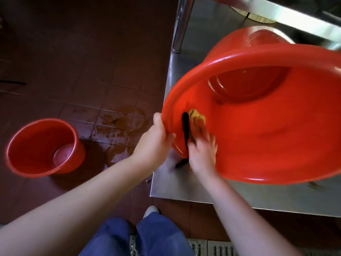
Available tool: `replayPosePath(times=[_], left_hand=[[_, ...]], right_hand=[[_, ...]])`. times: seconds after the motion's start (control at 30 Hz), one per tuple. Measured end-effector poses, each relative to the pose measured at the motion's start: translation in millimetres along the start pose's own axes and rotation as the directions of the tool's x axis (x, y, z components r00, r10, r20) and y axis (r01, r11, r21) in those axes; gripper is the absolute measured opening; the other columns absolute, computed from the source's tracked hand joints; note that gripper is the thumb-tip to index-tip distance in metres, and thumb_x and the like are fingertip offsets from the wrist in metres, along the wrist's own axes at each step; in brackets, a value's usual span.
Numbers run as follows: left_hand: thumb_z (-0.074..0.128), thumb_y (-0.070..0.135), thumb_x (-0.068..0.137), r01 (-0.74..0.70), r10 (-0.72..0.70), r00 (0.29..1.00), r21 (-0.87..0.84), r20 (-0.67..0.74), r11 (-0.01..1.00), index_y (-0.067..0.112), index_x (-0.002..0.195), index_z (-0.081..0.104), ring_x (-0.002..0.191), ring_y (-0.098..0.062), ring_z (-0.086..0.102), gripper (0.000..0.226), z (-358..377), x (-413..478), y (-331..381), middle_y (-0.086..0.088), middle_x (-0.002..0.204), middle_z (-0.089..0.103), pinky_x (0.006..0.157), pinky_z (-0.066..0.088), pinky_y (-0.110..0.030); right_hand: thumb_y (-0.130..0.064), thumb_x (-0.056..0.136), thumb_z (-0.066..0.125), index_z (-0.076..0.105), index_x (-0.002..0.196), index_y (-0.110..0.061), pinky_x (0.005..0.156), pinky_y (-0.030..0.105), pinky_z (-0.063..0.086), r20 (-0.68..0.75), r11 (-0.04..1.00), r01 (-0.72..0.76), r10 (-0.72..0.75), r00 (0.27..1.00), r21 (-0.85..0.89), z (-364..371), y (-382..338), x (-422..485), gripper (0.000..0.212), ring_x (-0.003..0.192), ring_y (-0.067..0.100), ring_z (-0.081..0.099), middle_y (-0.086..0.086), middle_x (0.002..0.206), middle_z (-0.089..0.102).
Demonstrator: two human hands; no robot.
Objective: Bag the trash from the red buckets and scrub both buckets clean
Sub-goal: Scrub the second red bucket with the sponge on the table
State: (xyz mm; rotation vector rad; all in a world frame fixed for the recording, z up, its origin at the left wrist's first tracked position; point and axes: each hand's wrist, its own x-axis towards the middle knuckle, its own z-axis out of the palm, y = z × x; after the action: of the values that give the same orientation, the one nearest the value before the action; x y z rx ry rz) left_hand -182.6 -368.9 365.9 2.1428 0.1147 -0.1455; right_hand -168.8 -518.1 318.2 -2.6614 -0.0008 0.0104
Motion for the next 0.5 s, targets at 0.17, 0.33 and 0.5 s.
replayPosePath(times=[0.17,0.33,0.5], left_hand=[[0.050,0.020,0.093,-0.095,0.095,0.995,-0.022,0.003,0.995,0.025,0.099,0.021,0.074,-0.029,0.054,0.030,-6,-3,7,0.006,0.074,0.049,0.061,0.035,-0.035],[0.056,0.023,0.090,-0.205,0.200,0.978,-0.081,-0.066,0.975,0.023,0.103,0.032,0.062,-0.011,0.049,0.028,-20,6,12,0.008,0.070,0.047,0.057,0.036,-0.032],[0.063,0.022,0.087,-0.164,0.141,0.984,-0.253,-0.107,0.953,0.025,0.107,0.036,0.071,-0.008,0.057,0.033,-9,8,6,0.004,0.087,0.059,0.070,0.050,-0.027]], right_hand=[[-0.025,0.089,0.036,0.025,0.145,-0.045,0.093,0.038,0.031,-0.041,0.996,-0.016,0.013,0.999,-0.091,-7,15,4,0.060,0.118,0.030,0.040,-0.010,0.156,0.021],[-0.022,0.094,0.050,0.011,0.150,-0.039,0.091,0.044,0.041,0.011,0.890,-0.031,0.041,0.999,-0.455,-18,64,99,0.070,0.116,0.036,0.046,-0.011,0.158,0.013],[-0.026,0.095,0.052,0.007,0.150,-0.039,0.101,0.052,0.031,0.106,0.866,-0.132,0.207,0.973,-0.483,-26,87,157,0.072,0.135,0.038,0.027,-0.004,0.159,0.009]])
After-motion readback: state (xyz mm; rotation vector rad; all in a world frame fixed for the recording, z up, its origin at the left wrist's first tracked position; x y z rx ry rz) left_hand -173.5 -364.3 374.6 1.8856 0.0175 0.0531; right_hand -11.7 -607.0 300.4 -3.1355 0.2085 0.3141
